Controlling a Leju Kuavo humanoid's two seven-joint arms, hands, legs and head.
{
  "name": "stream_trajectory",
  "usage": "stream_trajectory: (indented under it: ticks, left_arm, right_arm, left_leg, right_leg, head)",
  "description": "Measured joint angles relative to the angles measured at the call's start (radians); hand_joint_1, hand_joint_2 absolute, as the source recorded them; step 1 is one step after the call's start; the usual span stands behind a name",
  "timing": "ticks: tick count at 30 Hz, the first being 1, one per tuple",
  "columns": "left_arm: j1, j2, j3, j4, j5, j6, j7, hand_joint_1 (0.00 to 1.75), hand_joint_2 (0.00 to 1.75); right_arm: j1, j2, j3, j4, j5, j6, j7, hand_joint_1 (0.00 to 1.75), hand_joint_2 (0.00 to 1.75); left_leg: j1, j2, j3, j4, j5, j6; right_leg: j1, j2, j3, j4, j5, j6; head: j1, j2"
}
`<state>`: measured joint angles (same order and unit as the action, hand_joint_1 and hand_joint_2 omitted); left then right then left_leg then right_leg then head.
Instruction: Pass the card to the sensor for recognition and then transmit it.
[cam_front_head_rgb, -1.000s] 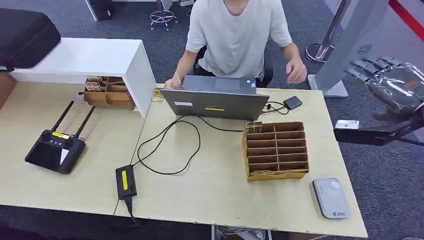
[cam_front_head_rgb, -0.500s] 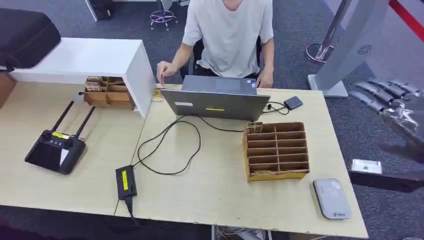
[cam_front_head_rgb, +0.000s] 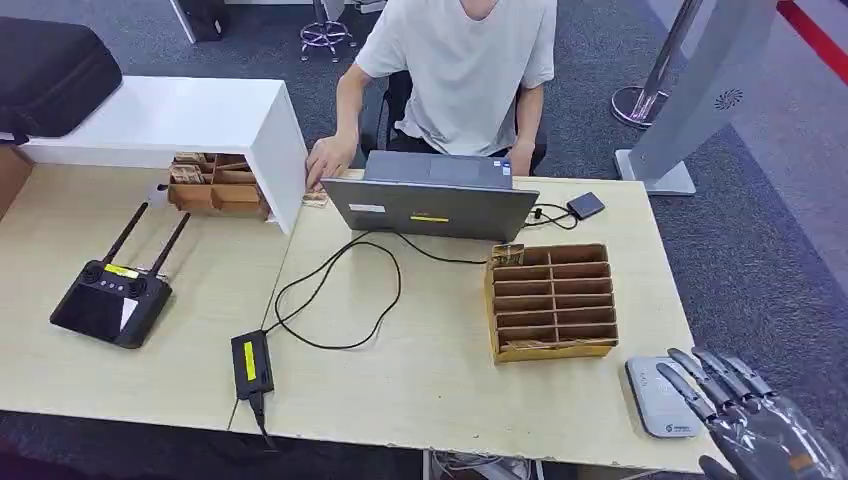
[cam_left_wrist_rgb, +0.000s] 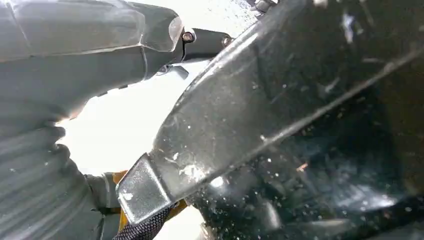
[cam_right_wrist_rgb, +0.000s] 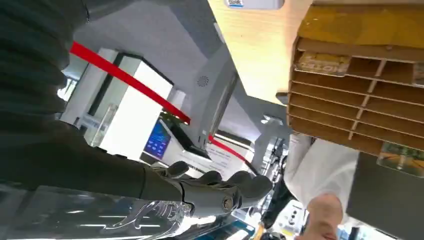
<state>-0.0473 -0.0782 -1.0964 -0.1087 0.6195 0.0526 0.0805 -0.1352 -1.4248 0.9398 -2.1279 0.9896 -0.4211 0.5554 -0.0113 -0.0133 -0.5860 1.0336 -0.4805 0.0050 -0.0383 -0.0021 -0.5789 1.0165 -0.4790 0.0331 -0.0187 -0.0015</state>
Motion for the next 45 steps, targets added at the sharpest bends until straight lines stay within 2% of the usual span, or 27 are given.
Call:
stream_trajectory:
  ticks: [2, 6, 9, 13, 17, 22, 28, 39, 45]
  left_arm:
    - [0.0, 0.0, 0.0, 0.0, 0.0, 0.0, 0.0, 0.0, 1.75]
    - [0.0, 0.0, 0.0, 0.0, 0.0, 0.0, 0.0, 0.0, 1.75]
    - [0.0, 0.0, 0.0, 0.0, 0.0, 0.0, 0.0, 0.0, 1.75]
    - [0.0, 0.0, 0.0, 0.0, 0.001, 0.0, 0.0, 0.0, 1.75]
    - [0.0, 0.0, 0.0, 0.0, -0.002, 0.0, 0.001, 0.0, 1.75]
    - [-0.001, 0.0, 0.0, 0.0, -0.01, -0.002, 0.004, 0.0, 1.75]
    - [-0.002, 0.0, 0.0, 0.0, -0.024, -0.006, 0.009, 0.0, 1.75]
    - [-0.005, 0.0, 0.0, 0.0, -0.043, -0.013, 0.016, 0.0, 1.75]
    - [-0.007, 0.0, 0.0, 0.0, -0.045, -0.018, 0.022, 0.0, 1.75]
  right_arm:
    - [0.11, 0.027, -0.094, -0.005, 0.022, 0.032, -0.038, 0.0, 1.75]
    - [0.341, 0.13, -0.352, -0.017, 0.071, 0.115, -0.202, 0.0, 1.75]
    - [0.43, 0.189, -0.49, -0.021, 0.075, 0.137, -0.234, 0.0, 1.75]
    - [0.503, 0.248, -0.602, -0.027, 0.093, 0.141, -0.279, 0.0, 1.75]
    - [0.524, 0.324, -0.664, -0.027, 0.134, 0.151, -0.35, 0.0, 1.75]
    - [0.493, 0.41, -0.667, -0.005, 0.16, 0.159, -0.416, 0.0, 1.75]
    - [0.376, 0.527, -0.621, 0.086, 0.185, 0.172, -0.5, 0.0, 1.75]
    - [0.193, 0.69, -0.495, 0.275, 0.204, 0.176, -0.547, 0.0, 1.75]
    - [0.136, 0.738, -0.444, 0.344, 0.2, 0.173, -0.549, 0.0, 1.75]
  left_leg:
    - [0.0, 0.0, 0.0, 0.0, 0.0, 0.0]
    - [0.0, -0.001, 0.0, 0.0, 0.0, 0.0]
    - [0.0, 0.0, 0.0, 0.0, 0.0, 0.0]
    - [0.0, 0.002, 0.0, 0.0, 0.0, 0.0]
    - [0.0, 0.002, 0.001, 0.0, 0.0, 0.0]
    - [0.0, 0.003, 0.001, 0.0, 0.0, 0.0]
    - [0.0, 0.005, 0.002, 0.0, 0.0, 0.0]
    - [0.0, 0.005, 0.002, 0.0, 0.0, 0.0]
    - [0.0, 0.005, 0.001, 0.0, 0.0, 0.0]
  right_leg:
    - [0.0, -0.001, 0.0, 0.0, 0.0, 0.0]
    - [0.0, -0.001, 0.0, 0.0, 0.0, 0.0]
    - [0.0, 0.0, -0.001, 0.0, 0.0, 0.0]
    - [0.0, 0.001, -0.001, 0.0, 0.0, 0.0]
    - [0.0, 0.002, -0.001, 0.0, 0.0, 0.0]
    - [0.0, 0.003, -0.001, 0.0, 0.0, 0.0]
    - [0.0, 0.005, -0.001, 0.0, 0.0, -0.001]
    - [0.0, 0.005, -0.001, 0.001, 0.001, -0.001]
    - [0.0, 0.005, -0.001, 0.001, 0.001, -0.001]
  head:
    - [0.0, 0.0]
    - [-0.001, 0.0]
    - [0.0, 0.0]
    - [0.0, 0.0]
    - [0.0, 0.0]
    - [0.0, 0.0]
    - [0.0, 0.0]
    - [0.0, 0.0]
    - [0.0, 0.0]
